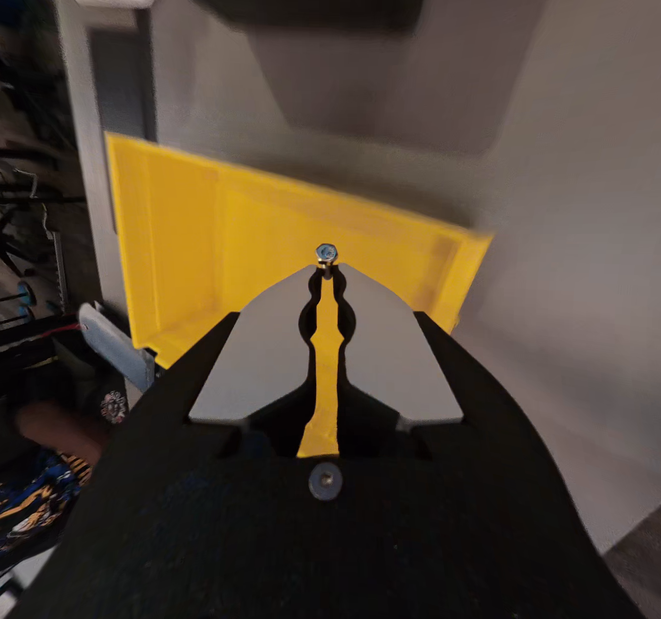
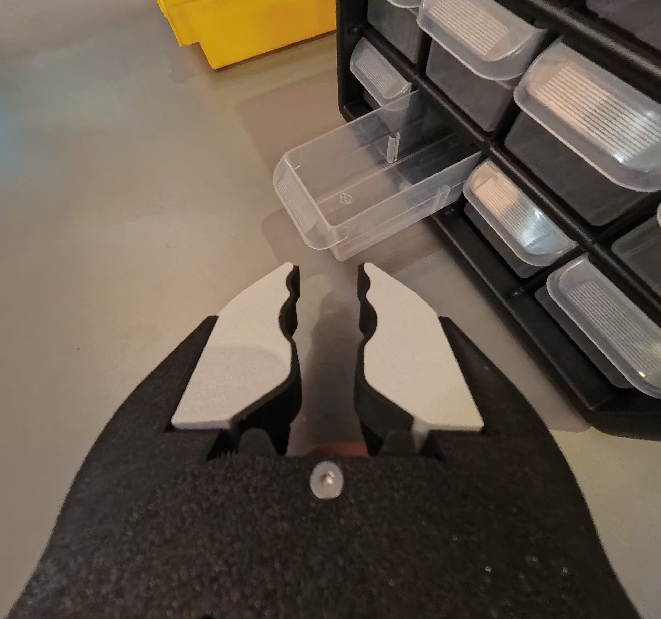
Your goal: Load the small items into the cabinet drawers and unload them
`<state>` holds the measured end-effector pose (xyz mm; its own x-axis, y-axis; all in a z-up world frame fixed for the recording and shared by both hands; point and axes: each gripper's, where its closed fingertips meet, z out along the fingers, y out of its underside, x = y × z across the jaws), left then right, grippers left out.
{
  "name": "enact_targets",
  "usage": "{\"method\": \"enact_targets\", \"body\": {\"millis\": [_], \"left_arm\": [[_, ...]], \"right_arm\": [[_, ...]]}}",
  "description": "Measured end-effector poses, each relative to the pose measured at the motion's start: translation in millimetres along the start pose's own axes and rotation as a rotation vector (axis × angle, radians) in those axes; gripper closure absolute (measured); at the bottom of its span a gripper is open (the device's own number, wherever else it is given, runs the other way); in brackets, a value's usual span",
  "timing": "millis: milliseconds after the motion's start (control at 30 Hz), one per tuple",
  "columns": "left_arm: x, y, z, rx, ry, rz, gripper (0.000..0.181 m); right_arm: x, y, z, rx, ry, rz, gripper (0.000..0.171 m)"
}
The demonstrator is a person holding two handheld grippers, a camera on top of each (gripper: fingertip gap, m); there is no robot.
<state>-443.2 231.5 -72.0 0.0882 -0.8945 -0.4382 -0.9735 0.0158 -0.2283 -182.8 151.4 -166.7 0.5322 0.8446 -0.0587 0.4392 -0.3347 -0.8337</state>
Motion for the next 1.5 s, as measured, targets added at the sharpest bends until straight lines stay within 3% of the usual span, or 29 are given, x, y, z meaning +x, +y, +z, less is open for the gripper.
{"method": "enact_targets", "body": {"millis": [133,267,467,600,867,1500], "left_arm": [[29,-92,-16,0.1,0.068,0.044,0.176],[55,-164,3,0.057,0.075,0.149,0.176],[77,-212,61,-0.14,0.142,0.119,0.176],[88,-216,83,-0.231,0.228,0.046,0.176],[97,-203,107,-0.4,0.25,0.049,0.176],[105,-197,120,-0.499,0.325,0.09,0.176]], "right_arm": [[-1,1,1,-0.01,0.003,-0.011,0.141],[-1,1,1,-0.007,0.002,-0.011,0.141],[-1,-1,-1,0.009,-0.001,-0.006,0.141],[-1,-2,-2,0.018,0.002,-0.013,0.141],[-2,-3,-3,0.029,-0.001,-0.015,0.141],[-3,-3,-3,0.027,-0.006,-0.026,0.142]]}}
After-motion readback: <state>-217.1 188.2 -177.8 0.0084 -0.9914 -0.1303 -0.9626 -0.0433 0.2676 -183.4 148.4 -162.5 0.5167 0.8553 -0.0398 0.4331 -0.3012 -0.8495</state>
